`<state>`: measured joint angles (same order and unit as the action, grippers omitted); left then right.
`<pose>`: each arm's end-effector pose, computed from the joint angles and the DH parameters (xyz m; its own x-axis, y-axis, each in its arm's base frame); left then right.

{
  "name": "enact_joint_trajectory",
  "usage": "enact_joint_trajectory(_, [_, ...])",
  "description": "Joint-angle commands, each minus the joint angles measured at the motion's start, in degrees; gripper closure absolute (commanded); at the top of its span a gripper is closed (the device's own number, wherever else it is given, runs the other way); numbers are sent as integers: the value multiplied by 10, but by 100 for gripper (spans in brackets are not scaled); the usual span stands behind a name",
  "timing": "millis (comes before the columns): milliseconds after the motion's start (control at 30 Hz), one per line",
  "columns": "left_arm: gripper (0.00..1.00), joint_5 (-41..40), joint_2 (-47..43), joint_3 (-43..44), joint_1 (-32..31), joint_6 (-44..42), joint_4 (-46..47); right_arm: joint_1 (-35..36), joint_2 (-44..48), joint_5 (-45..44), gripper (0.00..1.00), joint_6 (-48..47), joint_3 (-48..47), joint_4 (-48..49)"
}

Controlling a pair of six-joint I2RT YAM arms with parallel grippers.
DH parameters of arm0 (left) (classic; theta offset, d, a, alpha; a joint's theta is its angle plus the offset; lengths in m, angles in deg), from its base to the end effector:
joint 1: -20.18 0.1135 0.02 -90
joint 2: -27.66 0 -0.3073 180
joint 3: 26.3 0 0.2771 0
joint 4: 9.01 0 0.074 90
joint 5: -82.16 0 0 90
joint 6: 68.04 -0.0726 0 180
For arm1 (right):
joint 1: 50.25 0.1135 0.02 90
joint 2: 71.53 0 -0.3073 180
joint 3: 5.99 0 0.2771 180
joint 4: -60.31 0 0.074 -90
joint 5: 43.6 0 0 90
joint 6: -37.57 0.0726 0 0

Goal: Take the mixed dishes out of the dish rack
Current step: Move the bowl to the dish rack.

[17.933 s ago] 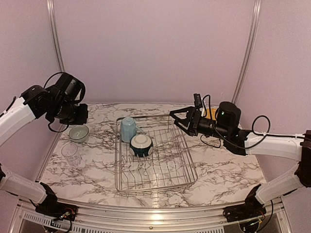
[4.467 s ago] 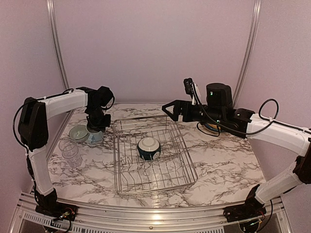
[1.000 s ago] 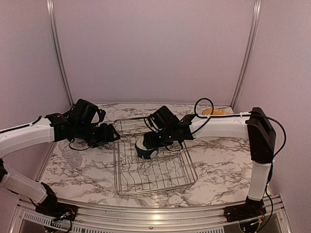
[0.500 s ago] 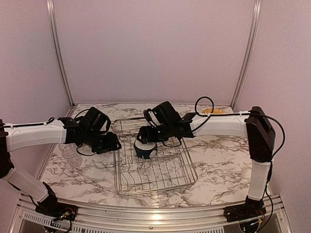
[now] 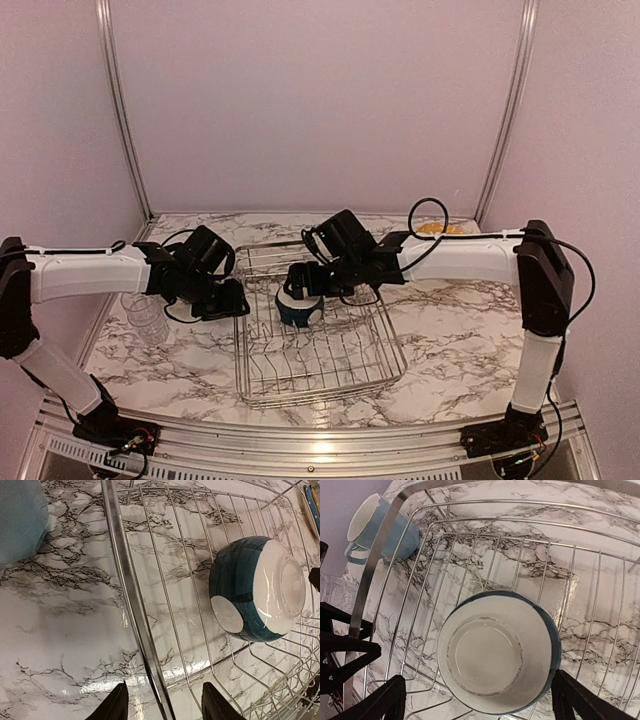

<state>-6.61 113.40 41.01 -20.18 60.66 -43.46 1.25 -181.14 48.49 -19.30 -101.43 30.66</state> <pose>0.2646 -0.2269 0.2155 -0.8852 -0.0681 -0.4603 0.1331 0.9109 -0.3907 0.3077 0.3910 0.2337 -0.7974 -0.1250 -0.5904 -0.4331 0.7999 0.4155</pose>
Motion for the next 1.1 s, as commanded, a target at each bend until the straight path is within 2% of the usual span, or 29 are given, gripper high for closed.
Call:
enact_joint_trajectory(0, [49, -24, 0, 10, -1, -14, -27, 12, -14, 5, 3, 26, -3, -15])
enact_joint_trajectory(167, [53, -15, 1, -7, -1, 3, 10, 14, -59, 26, 4, 25, -34, -4])
enact_joint_trajectory(367, [60, 12, 21, -9, -1, 3, 18, 13, -102, 60, 13, 36, -80, 17])
enact_joint_trajectory(633, [65, 15, 27, -2, -2, -1, 16, -6, -116, 85, 15, 43, -119, 35])
enact_joint_trajectory(867, [65, 15, 26, 4, -2, -2, 13, -30, -66, 90, 12, 33, -79, 31])
enact_joint_trajectory(1067, [56, -1, 6, 2, -2, 2, 13, -36, -33, 92, 3, 24, -66, 4])
